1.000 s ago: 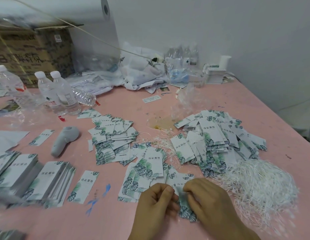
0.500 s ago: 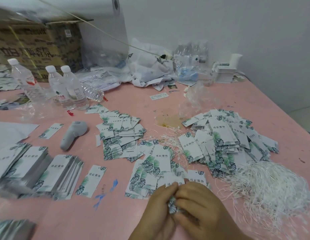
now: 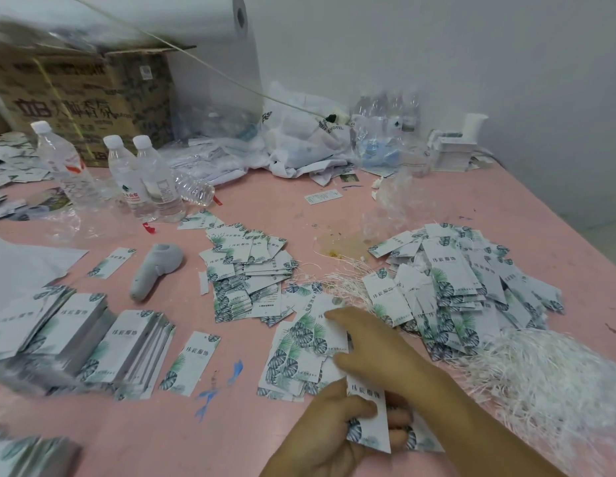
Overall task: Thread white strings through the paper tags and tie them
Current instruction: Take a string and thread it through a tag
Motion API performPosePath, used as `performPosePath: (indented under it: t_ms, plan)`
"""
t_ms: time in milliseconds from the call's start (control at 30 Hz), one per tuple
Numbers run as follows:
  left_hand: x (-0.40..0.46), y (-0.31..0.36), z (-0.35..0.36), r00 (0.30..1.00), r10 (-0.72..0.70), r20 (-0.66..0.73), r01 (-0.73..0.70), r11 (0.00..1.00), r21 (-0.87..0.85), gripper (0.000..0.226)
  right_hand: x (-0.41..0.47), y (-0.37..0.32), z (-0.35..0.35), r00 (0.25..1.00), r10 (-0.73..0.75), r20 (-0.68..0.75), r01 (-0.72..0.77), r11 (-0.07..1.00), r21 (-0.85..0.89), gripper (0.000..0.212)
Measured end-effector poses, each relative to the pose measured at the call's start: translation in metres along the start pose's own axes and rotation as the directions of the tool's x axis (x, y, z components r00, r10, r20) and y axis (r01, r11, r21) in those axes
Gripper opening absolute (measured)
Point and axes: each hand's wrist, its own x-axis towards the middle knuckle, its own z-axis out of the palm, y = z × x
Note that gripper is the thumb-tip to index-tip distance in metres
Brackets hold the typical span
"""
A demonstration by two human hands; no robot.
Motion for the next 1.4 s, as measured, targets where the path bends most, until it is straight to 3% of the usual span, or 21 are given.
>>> performPosePath:
  t_ms: [100, 233, 333, 467, 567, 667, 767, 967, 1100, 1200, 1267, 1300, 1367, 1400]
  plan:
    - [0.001, 0.001, -0.001, 1.000, -0.012, 0.002, 0.012, 1.000, 0.007, 0.036, -0.003, 0.005, 0.004, 0.996, -0.085, -0.013, 0.084, 0.995, -0.061, 0.050]
    - [0.001, 0.001, -0.001, 1.000, -0.020, 0.003, 0.020, 0.999, 0.041, 0.036, -0.009, 0.013, 0.005, 0.991, -0.127, -0.039, 0.127, 0.992, 0.010, 0.035]
    - [0.000, 0.000, -0.001, 1.000, 0.003, -0.004, -0.003, 0.999, 0.044, 0.035, -0.013, 0.014, 0.006, 0.966, -0.107, -0.234, 0.111, 0.994, 0.004, 0.030]
    - [-0.004, 0.005, 0.006, 0.998, 0.057, -0.025, -0.059, 0.995, -0.078, 0.025, -0.036, 0.014, -0.004, 0.821, -0.003, -0.571, 0.201, 0.938, 0.284, 0.024]
    - [0.002, 0.004, 0.001, 0.990, 0.087, -0.109, -0.106, 0.978, -0.180, 0.047, -0.066, 0.015, -0.006, 0.742, 0.015, -0.670, 0.267, 0.910, 0.316, 0.027]
    - [0.005, 0.003, 0.001, 0.985, 0.076, -0.155, -0.113, 0.963, -0.244, 0.057, -0.093, 0.018, 0.013, 0.710, -0.210, -0.672, 0.330, 0.942, 0.055, 0.033]
    - [0.005, 0.001, 0.000, 0.974, 0.065, -0.216, -0.121, 0.959, -0.257, 0.060, -0.101, 0.018, 0.033, 0.653, -0.450, -0.609, 0.389, 0.889, -0.240, 0.039]
    - [0.002, 0.000, 0.001, 0.984, 0.020, -0.176, -0.076, 0.945, -0.318, 0.074, -0.095, 0.013, 0.038, 0.655, -0.521, -0.547, 0.362, 0.852, -0.378, 0.046]
    - [0.006, -0.006, -0.005, 0.982, -0.001, -0.191, -0.045, 0.971, -0.235, 0.073, -0.099, 0.012, 0.035, 0.706, -0.516, -0.485, 0.393, 0.855, -0.337, 0.045]
    - [0.010, -0.006, -0.008, 0.979, 0.092, -0.182, -0.121, 0.980, -0.158, 0.059, -0.103, 0.017, 0.024, 0.764, -0.383, -0.519, 0.387, 0.916, -0.107, 0.039]
    - [0.012, -0.006, -0.010, 0.972, 0.174, -0.156, -0.188, 0.978, -0.086, 0.060, -0.107, 0.027, 0.004, 0.767, -0.106, -0.632, 0.223, 0.969, 0.109, 0.023]
    - [0.012, -0.006, -0.009, 0.969, 0.197, -0.147, -0.206, 0.978, -0.046, 0.059, -0.110, 0.034, -0.007, 0.745, 0.046, -0.665, 0.134, 0.967, 0.217, 0.027]
    - [0.012, -0.005, -0.005, 0.965, 0.227, -0.133, -0.234, 0.972, -0.039, 0.049, -0.117, 0.049, -0.028, 0.738, 0.292, -0.608, -0.026, 0.913, 0.407, 0.037]
    - [0.012, -0.005, -0.003, 0.962, 0.238, -0.133, -0.249, 0.966, -0.068, 0.042, -0.121, 0.058, -0.036, 0.769, 0.342, -0.540, -0.093, 0.896, 0.434, 0.035]
